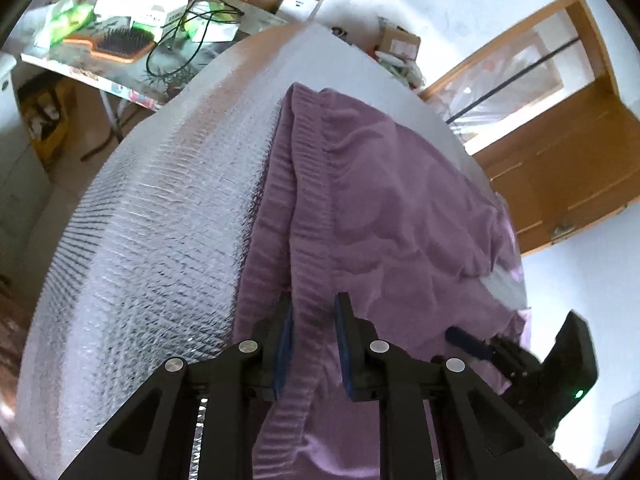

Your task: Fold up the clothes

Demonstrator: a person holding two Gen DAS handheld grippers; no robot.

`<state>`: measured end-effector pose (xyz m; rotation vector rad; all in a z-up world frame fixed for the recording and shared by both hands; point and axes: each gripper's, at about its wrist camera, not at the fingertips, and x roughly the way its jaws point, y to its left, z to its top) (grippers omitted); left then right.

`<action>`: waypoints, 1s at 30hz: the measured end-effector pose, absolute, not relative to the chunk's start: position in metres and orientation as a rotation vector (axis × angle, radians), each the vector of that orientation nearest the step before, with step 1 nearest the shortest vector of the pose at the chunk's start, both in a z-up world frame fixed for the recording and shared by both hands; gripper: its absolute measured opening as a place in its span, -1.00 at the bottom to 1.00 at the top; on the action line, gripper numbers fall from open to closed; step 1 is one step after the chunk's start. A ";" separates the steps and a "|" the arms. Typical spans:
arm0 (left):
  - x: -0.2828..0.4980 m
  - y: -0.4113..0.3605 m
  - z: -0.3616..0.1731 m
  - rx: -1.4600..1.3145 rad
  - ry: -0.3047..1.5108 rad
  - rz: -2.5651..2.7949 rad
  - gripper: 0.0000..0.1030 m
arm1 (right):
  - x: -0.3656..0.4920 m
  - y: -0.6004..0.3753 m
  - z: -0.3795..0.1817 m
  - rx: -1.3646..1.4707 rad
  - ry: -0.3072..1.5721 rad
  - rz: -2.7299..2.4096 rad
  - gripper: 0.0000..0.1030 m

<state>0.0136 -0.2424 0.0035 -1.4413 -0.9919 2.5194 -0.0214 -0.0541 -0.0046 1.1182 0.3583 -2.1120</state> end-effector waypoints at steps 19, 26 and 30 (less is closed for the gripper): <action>0.030 -0.264 -0.002 -1.409 -1.088 2.700 -0.90 | -0.020 -0.054 -0.004 1.122 0.283 -2.096 -0.26; 0.029 -0.261 -0.001 -1.431 -1.077 2.704 -0.84 | -0.018 -0.050 0.002 1.116 0.261 -2.125 -0.26; 0.040 -0.257 0.012 -1.393 -1.027 2.785 -0.81 | -0.016 -0.029 0.015 1.076 0.197 -2.204 -0.26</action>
